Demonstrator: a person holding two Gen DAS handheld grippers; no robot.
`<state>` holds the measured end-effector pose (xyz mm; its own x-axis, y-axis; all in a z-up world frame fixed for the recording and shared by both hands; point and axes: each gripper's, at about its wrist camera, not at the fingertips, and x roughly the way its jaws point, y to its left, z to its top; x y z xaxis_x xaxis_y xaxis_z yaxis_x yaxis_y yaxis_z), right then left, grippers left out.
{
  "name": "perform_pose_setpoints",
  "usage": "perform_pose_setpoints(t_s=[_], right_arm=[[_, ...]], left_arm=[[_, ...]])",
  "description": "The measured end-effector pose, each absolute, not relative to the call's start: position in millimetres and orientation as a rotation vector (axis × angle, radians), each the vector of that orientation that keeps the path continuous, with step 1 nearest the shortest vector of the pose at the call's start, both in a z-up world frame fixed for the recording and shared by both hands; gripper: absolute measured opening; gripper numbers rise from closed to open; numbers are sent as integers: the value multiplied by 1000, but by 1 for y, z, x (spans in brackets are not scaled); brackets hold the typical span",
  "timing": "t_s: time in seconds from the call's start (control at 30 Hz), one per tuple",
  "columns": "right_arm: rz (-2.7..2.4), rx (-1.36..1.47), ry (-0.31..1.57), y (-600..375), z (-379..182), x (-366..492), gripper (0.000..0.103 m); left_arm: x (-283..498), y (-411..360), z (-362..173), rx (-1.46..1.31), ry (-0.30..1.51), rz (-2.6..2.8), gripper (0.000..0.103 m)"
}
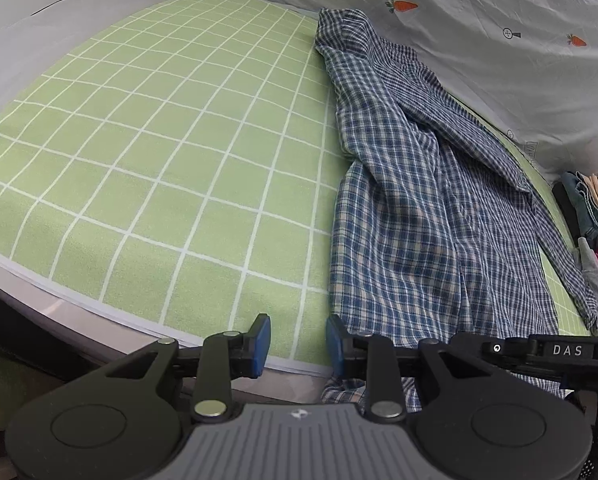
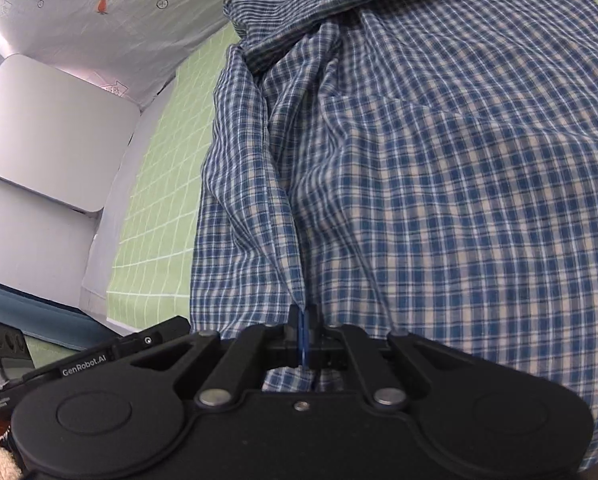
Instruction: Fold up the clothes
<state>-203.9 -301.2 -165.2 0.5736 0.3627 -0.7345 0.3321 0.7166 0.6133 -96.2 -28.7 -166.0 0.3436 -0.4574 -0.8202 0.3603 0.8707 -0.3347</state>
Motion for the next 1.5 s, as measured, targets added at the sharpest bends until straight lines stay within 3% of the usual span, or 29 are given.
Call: perform_pose_setpoints(t_s=[0.13, 0.2, 0.27, 0.37, 0.87, 1.2, 1.3, 1.4, 1.47, 1.5], right_arm=[[17, 766, 1010, -306, -159, -198, 3], [17, 743, 999, -311, -151, -194, 9], [-14, 747, 955, -325, -142, -192, 27], [-88, 751, 902, -350, -135, -186, 42], [-557, 657, 764, -495, -139, -139, 79], [-752, 544, 763, -598, -150, -67, 80], [-773, 542, 799, -614, -160, -53, 76], [-795, 525, 815, -616, -166, -46, 67], [-750, 496, 797, -612, -164, -44, 34], [-743, 476, 803, -611, -164, -43, 31]], left_arm=[[-97, -33, -163, -33, 1099, -538, 33], [-94, -31, -162, -37, 1096, -529, 33], [-89, -29, -160, -49, 1090, -512, 34], [-72, -27, -155, -84, 1075, -476, 36], [70, -93, -125, -167, 976, -462, 55], [257, -175, -139, -288, 958, -489, 60], [300, -200, -149, -289, 977, -487, 60], [322, -216, -159, -248, 1000, -485, 59], [331, -222, -167, -241, 1024, -492, 56], [335, -223, -170, -254, 1031, -498, 46]])
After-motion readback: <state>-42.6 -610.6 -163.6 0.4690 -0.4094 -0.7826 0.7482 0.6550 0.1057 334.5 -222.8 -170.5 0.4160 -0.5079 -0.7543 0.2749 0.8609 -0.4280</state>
